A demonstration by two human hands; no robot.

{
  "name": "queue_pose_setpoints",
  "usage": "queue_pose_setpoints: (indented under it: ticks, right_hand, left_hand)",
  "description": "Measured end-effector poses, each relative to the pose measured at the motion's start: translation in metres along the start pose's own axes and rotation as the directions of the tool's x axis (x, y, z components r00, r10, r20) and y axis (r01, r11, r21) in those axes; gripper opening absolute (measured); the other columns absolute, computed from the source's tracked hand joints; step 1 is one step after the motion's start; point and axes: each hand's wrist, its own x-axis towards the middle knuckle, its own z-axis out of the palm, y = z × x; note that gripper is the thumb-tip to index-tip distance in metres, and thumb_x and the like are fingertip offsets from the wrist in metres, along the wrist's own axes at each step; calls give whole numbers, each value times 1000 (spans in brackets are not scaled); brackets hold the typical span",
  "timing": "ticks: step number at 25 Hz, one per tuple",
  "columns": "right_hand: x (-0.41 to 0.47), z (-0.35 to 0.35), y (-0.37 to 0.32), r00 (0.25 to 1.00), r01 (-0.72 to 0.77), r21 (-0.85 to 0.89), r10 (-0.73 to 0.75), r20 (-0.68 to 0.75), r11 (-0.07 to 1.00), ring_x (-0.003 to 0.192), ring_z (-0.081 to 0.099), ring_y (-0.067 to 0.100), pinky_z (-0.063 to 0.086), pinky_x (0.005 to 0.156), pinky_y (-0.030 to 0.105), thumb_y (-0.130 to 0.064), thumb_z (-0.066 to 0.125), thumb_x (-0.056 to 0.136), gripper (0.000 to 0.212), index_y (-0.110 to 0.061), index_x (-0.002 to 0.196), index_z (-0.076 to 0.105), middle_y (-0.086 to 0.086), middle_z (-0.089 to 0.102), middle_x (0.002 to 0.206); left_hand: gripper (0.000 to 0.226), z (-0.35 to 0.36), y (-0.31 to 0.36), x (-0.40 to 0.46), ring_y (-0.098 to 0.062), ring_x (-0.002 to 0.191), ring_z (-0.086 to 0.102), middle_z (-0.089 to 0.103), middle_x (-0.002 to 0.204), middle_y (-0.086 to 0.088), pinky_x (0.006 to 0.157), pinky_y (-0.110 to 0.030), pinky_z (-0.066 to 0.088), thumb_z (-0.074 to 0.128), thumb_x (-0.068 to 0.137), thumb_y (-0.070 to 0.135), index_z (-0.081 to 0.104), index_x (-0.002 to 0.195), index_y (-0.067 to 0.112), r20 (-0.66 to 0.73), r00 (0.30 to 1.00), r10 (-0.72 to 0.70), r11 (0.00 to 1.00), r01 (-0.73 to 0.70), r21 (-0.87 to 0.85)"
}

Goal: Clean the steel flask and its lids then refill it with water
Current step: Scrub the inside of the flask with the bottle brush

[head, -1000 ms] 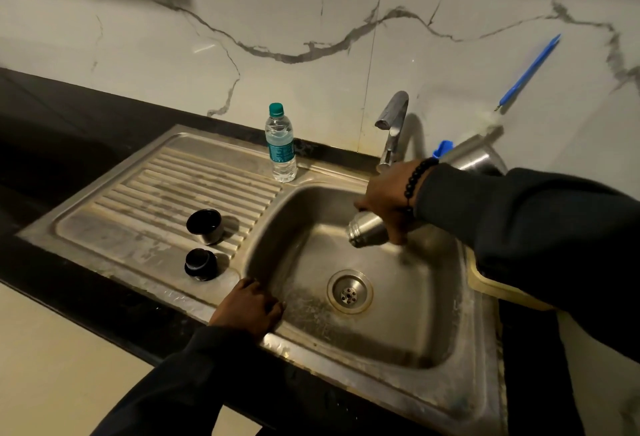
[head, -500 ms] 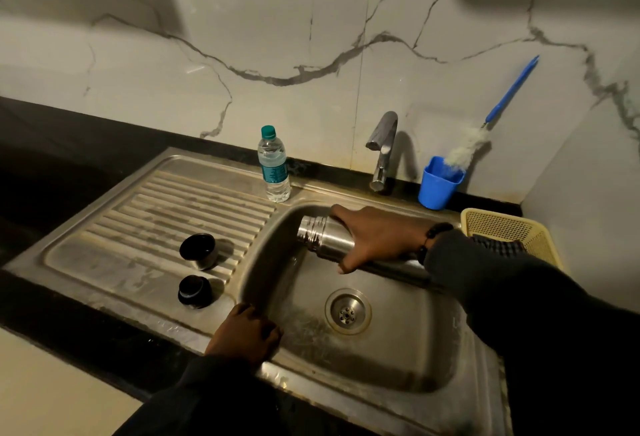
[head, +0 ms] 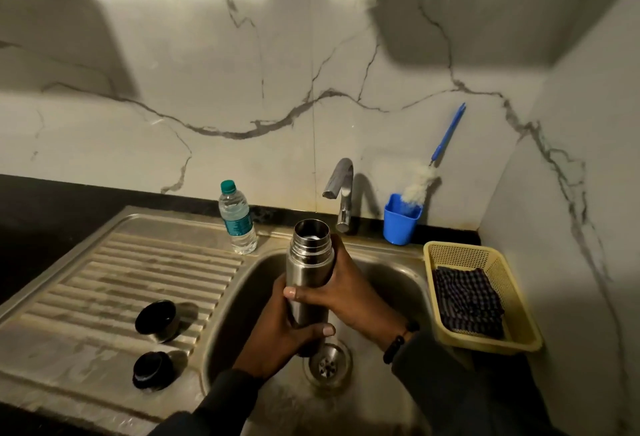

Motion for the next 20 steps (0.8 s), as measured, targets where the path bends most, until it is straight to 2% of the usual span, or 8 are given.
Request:
queue_pose_setpoints:
  ticks: [3, 5, 8, 10, 13, 15, 18, 20]
  right_hand:
    - [4, -8, -7, 1000, 15, -55, -14, 22, 998, 115, 56, -1, 49, 99, 33, -32, 89, 62, 83, -35, 129, 40, -15, 58, 124]
    - [2, -13, -12, 994, -3, -72, 11, 112, 997, 118, 52, -3, 47, 102, 31, -34, 87, 65, 86, -36, 134, 35, -16, 53, 129]
    - [1, -46, -24, 945, -68, -206, 129, 301, 976, 118, 48, -9, 42, 99, 17, -52, 70, 80, 71, -43, 137, 28, -24, 49, 133]
    - [9, -75, -24, 952, -94, -309, 176, 250, 946, 111, 57, -2, 47, 96, 25, -60, 52, 87, 52, -39, 133, 39, -18, 57, 125]
    - [25, -114, -21, 999, -29, -334, 38, 21, 942, 96, 65, 4, 51, 88, 24, -31, 60, 93, 16, -29, 109, 64, -9, 68, 103]
    - [34, -135, -20, 997, 21, -385, -50, -66, 923, 87, 66, 8, 51, 80, 22, -16, 64, 91, 11, -23, 98, 69, -4, 71, 91]
    - [54, -161, -14, 974, 130, -640, -218, -60, 757, 86, 62, 12, 49, 78, 32, -11, 63, 88, 13, -20, 94, 69, -5, 68, 89]
    - [73, -178, -9, 934, 165, -866, -357, -17, 472, 88, 60, 20, 47, 77, 38, -12, 67, 84, 18, -20, 99, 68, -1, 66, 93]
  left_hand:
    - [86, 5, 10, 10, 1, 117, 61, 63, 126, 23, 89, -17, 53, 91, 66, 23, 42, 136, 34, -68, 996, 52, 998, -53, -14]
    - [78, 5, 9, 13, 0, 111, 64, 66, 120, 24, 84, -15, 52, 90, 67, 14, 46, 127, 38, -85, 994, 66, 998, -66, -4]
    - [75, 2, 10, 19, -2, 107, 65, 68, 115, 19, 83, -20, 54, 89, 59, 37, 48, 121, 44, -77, 997, 23, 1000, -22, 14]
    - [75, 0, 7, 26, 0, 108, 63, 66, 116, 17, 87, -23, 52, 88, 57, 46, 46, 119, 47, -61, 998, 5, 998, -1, 62]
    - [73, -1, 7, 33, 0, 105, 63, 66, 114, 15, 89, -26, 53, 89, 58, 44, 48, 118, 45, -70, 998, -9, 997, 15, 81]
    - [73, 0, 5, 36, -1, 104, 63, 67, 113, 15, 90, -29, 54, 90, 59, 43, 48, 119, 44, -64, 998, -14, 995, 20, 100]
    - [70, 1, 0, 40, -2, 100, 65, 68, 108, 15, 86, -28, 54, 90, 59, 44, 50, 116, 41, -66, 998, -16, 990, 24, 138]
    - [70, 3, -2, 42, -3, 99, 65, 68, 107, 14, 85, -28, 55, 90, 57, 45, 51, 115, 41, -59, 998, -19, 985, 28, 168]
